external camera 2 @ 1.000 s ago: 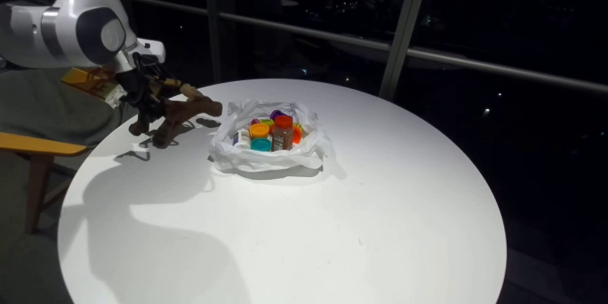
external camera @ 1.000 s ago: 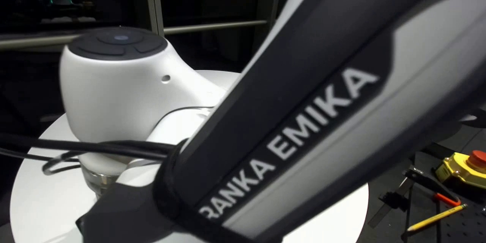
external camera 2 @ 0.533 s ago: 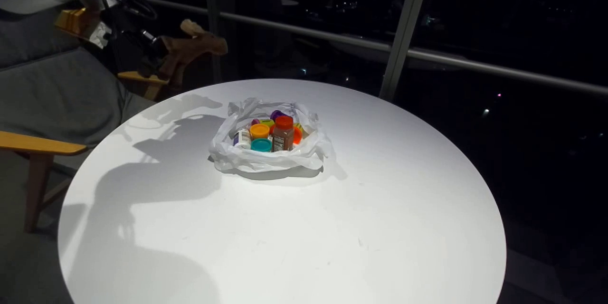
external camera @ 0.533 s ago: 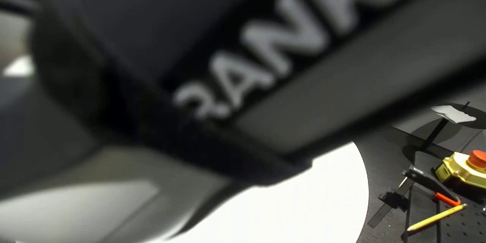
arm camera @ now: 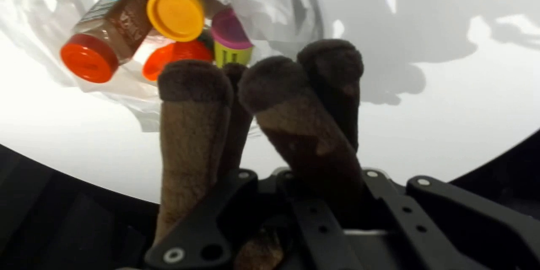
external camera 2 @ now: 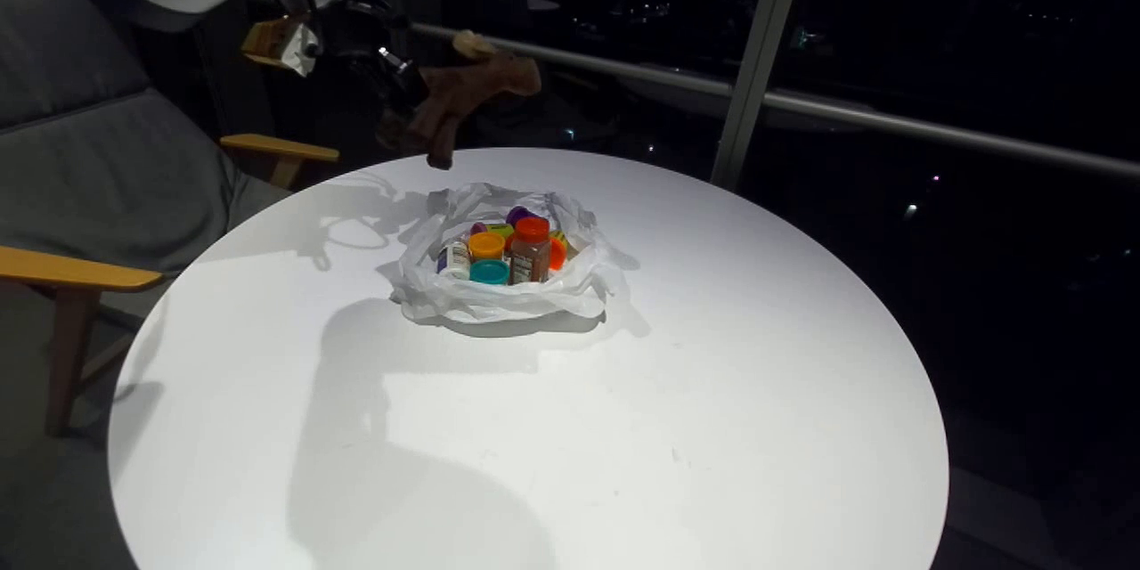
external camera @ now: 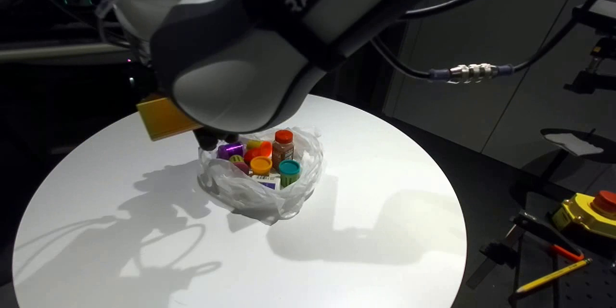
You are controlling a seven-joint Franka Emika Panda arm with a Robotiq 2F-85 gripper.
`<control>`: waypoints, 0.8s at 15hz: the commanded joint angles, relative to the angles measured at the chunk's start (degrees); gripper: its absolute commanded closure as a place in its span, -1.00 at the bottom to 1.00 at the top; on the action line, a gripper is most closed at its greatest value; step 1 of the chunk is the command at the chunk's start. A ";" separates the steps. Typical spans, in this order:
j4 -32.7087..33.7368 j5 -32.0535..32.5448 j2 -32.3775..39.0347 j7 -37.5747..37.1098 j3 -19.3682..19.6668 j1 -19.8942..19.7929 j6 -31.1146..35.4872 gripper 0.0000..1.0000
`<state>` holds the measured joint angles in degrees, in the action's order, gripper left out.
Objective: Put the object on the table in the plastic bag
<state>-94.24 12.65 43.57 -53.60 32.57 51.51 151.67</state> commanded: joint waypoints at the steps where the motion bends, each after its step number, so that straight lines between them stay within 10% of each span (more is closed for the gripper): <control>1: 3.19 2.87 1.66 -0.64 -2.70 -7.05 -3.44 0.81; 12: 5.96 1.27 2.45 7.83 -20.23 -26.35 -8.56 0.81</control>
<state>-90.68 14.61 46.25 -49.65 17.30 29.30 145.61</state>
